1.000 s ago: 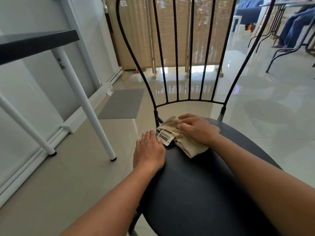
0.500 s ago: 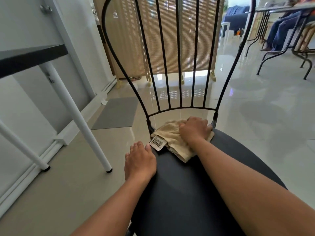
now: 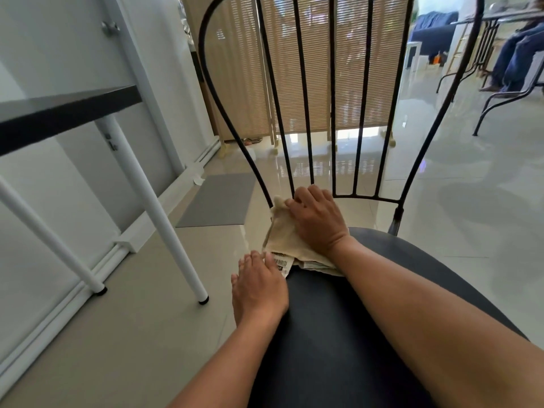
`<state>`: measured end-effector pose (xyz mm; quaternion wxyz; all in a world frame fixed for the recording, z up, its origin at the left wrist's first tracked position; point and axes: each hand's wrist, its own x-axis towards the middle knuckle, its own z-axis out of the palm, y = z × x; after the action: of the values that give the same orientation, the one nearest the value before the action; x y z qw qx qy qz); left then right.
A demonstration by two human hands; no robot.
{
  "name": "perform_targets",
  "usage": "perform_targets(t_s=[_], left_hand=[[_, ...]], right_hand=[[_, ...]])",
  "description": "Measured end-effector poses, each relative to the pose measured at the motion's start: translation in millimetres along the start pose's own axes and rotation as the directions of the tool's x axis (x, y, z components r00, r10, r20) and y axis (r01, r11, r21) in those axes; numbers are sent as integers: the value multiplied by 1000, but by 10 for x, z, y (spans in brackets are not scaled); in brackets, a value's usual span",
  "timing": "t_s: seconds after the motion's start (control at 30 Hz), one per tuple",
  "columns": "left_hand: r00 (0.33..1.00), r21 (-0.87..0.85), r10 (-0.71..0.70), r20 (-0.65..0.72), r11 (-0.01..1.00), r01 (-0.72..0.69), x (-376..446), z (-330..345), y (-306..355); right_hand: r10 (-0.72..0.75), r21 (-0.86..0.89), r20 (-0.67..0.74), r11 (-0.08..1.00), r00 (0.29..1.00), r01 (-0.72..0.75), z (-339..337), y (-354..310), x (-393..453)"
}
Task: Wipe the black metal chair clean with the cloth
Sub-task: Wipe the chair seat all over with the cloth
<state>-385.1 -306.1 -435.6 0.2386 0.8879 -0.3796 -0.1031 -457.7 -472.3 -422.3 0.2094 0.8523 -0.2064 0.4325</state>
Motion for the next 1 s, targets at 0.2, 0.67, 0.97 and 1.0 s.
perform_targets(t_s=[0.2, 0.67, 0.97, 1.0], left_hand=[[1000, 37, 14, 14, 999, -15, 1, 14, 9], [992, 61, 118, 38, 991, -120, -53, 4, 48], [947, 62, 295, 123, 951, -304, -110, -39, 82], [944, 68, 307, 125, 946, -317, -115, -44, 83]], right_hand=[[12, 88, 71, 996, 997, -18, 171, 34, 86], [157, 85, 616, 961, 772, -263, 166, 1, 138], [190, 114, 403, 960, 895, -256, 27, -52, -10], [216, 131, 308, 955, 927, -266, 7, -52, -37]])
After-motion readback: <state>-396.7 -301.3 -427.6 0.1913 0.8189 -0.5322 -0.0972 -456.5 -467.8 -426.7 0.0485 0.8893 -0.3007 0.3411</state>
